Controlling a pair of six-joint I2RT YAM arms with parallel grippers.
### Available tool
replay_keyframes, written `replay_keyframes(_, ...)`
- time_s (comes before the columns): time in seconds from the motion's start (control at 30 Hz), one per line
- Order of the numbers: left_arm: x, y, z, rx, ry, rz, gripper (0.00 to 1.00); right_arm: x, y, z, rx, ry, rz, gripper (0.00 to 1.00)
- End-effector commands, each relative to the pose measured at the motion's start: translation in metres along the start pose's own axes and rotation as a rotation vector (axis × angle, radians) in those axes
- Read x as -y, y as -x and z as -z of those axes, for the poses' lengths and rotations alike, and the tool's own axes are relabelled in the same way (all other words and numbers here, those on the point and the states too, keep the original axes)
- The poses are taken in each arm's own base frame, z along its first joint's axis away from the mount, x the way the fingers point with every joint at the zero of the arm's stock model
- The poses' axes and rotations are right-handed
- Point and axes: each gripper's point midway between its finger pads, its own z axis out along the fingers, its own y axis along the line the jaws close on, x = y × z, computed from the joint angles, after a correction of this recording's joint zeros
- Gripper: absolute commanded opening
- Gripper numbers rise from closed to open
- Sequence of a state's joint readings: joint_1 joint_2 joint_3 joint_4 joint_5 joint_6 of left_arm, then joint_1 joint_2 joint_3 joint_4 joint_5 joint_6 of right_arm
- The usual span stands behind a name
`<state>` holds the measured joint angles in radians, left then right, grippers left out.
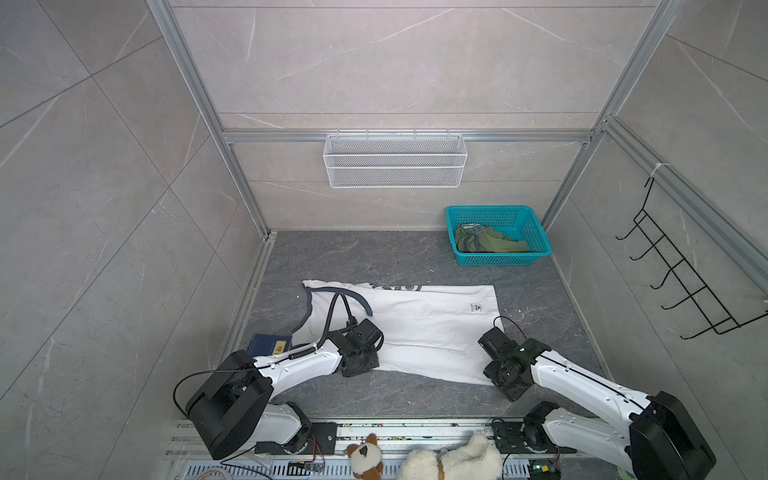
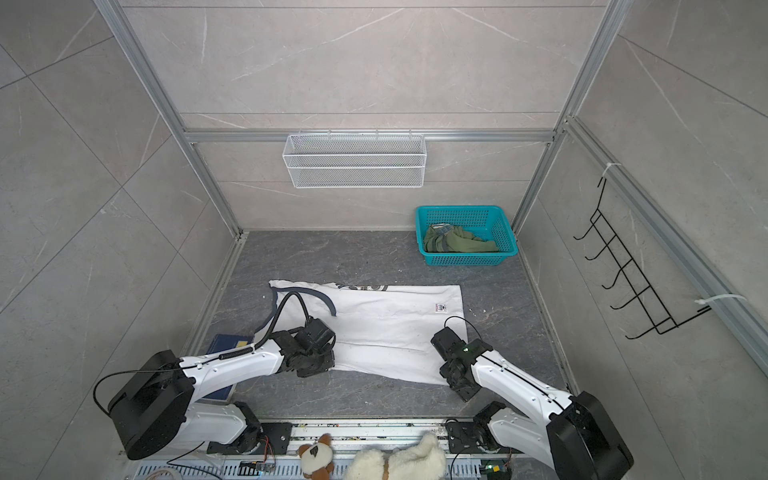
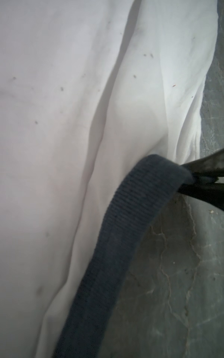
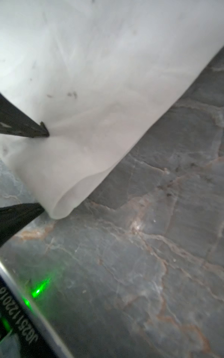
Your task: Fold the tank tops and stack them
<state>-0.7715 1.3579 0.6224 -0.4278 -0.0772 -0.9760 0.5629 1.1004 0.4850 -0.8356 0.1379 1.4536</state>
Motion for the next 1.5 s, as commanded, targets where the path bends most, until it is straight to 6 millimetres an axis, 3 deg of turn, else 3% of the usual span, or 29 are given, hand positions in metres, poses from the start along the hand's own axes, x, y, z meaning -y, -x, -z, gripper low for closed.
replay_keyframes(0.0, -0.017, 0.009, -0.005, 0.018, 0.062, -0.012, 0.00, 0.001, 0.000, -0.001, 0.024, -0.008, -0.026, 0.57)
replay_keyframes(0.27, -0.015, 0.009, -0.007, 0.011, 0.047, -0.003, 0.00, 0.000, 0.000, -0.002, 0.048, -0.030, 0.004, 0.50)
replay_keyframes(0.57, -0.009, 0.008, 0.004, 0.007, 0.016, -0.002, 0.00, 0.001, 0.013, 0.006, 0.119, -0.027, 0.027, 0.13)
replay_keyframes(0.77, -0.009, -0.003, 0.021, -0.005, 0.024, 0.005, 0.00, -0.006, 0.038, 0.040, 0.237, -0.006, 0.062, 0.10)
replay_keyframes(0.9, -0.004, -0.006, 0.034, 0.007, -0.002, 0.017, 0.00, -0.020, 0.046, 0.051, 0.274, 0.036, 0.101, 0.10)
replay_keyframes(1.0, 0.012, 0.003, 0.043, 0.024, -0.047, 0.010, 0.00, -0.034, 0.052, 0.057, 0.287, 0.040, 0.147, 0.10)
replay_keyframes(1.2, 0.061, 0.042, 0.058, 0.071, -0.080, -0.070, 0.00, -0.071, 0.076, 0.062, 0.259, 0.105, 0.202, 0.10)
replay_keyframes(1.47, 0.077, 0.099, 0.049, 0.078, -0.029, -0.070, 0.00, -0.123, 0.111, 0.056, 0.255, 0.171, 0.268, 0.10)
